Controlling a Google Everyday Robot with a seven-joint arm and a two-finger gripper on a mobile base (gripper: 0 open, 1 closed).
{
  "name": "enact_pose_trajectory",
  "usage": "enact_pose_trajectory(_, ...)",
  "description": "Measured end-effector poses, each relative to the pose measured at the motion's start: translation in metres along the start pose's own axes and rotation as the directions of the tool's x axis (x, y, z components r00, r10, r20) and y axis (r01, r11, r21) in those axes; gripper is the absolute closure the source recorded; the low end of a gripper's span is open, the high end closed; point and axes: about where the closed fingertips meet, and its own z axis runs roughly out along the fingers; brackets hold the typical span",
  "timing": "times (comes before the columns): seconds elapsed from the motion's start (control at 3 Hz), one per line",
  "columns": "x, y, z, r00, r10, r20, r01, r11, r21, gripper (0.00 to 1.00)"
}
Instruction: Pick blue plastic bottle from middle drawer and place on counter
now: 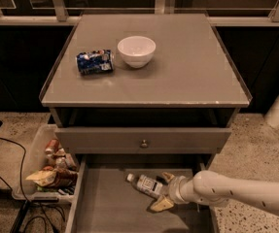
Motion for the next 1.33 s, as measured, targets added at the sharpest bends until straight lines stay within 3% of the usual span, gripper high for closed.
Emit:
enact_pose_trajectory(1.0,0.0000,0.0000,0.0000,1.000,0.000,0.000,0.000,1.0000,0.000,0.88)
enact_pose_trajectory(1.33,-0.0024,0.0002,-0.0048,1.000,-0.005,0.006,0.005,1.0000,-0.001,1.00)
